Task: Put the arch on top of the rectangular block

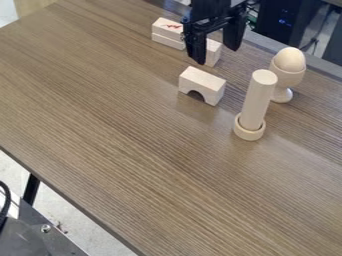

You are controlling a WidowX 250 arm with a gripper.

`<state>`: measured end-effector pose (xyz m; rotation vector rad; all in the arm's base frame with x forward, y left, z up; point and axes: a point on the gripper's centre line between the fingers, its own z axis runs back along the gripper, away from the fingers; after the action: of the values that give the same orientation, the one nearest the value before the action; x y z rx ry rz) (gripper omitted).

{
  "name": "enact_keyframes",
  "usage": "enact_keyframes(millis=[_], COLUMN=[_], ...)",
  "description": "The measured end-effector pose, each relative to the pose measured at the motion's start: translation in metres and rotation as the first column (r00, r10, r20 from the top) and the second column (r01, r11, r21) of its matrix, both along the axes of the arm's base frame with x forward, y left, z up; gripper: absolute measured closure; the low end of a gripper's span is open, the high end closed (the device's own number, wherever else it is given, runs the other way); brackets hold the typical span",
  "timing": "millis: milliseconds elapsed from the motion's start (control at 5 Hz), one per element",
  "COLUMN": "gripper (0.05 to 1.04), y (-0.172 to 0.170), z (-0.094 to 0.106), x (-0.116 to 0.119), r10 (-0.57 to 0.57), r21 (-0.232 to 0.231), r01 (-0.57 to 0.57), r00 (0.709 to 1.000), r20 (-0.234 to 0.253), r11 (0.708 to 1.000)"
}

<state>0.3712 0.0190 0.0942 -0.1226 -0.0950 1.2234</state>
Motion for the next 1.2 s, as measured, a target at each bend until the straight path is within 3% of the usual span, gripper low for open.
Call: enact_keyframes(millis=[400, 800, 1200], gripper=[0.084, 0.084, 0.084], y=[0.000, -0.004, 0.003], z=[-0.023, -0.036, -0.046], x=[-0.004, -0.001, -0.006], r10=[0.004, 0.017, 0.072], r21=[-0.001, -0.033, -0.005], r01=[-0.004, -0.018, -0.072], r00=[0.999, 0.999, 0.996], r20=[-0.049, -0.052, -0.049], r11=[1.000, 0.999, 0.997])
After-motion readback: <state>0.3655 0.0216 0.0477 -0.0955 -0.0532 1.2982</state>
